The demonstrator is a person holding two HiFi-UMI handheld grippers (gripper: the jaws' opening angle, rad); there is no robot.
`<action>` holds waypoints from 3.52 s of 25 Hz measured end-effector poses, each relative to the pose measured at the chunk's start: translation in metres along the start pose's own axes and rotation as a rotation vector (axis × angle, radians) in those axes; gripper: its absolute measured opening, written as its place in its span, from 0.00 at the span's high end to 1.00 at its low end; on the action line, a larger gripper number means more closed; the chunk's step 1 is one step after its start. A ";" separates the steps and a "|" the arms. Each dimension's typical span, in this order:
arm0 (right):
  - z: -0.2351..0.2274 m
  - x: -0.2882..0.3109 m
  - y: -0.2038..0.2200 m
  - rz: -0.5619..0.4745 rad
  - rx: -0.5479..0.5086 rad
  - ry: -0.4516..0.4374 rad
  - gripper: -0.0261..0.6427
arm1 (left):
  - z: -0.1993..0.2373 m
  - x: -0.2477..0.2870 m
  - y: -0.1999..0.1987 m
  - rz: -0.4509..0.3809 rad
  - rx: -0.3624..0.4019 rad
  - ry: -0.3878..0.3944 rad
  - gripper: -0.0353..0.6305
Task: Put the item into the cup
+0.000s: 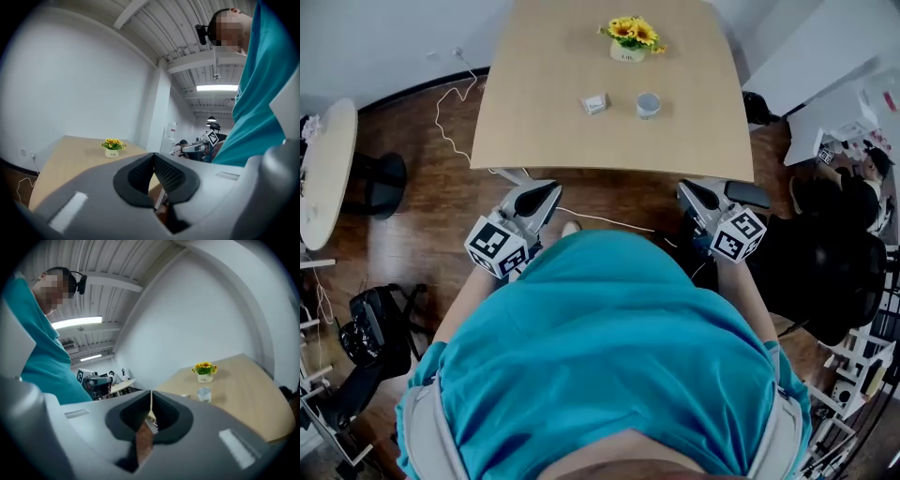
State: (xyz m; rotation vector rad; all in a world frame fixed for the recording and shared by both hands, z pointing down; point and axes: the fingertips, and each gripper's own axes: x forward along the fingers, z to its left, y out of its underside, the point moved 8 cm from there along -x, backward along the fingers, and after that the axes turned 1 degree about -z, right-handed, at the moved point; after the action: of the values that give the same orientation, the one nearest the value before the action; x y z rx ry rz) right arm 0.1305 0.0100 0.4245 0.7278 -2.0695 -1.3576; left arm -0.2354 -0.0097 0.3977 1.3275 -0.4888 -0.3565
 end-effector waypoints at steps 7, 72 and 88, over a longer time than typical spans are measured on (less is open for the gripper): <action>-0.052 0.111 -0.029 0.059 0.036 0.047 0.88 | 0.107 0.026 -0.017 0.000 -0.004 0.078 0.94; -0.221 0.224 -0.033 0.355 -0.136 0.243 0.94 | 0.155 0.190 0.006 0.094 -0.106 -0.055 0.94; -0.226 0.224 -0.001 0.579 -0.524 0.162 0.94 | 0.149 0.280 0.049 0.215 -0.118 0.040 0.94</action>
State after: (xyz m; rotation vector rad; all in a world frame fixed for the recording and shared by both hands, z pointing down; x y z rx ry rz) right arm 0.1328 -0.2891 0.5336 0.0041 -1.5192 -1.3453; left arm -0.0788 -0.2665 0.5081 1.1534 -0.5631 -0.1772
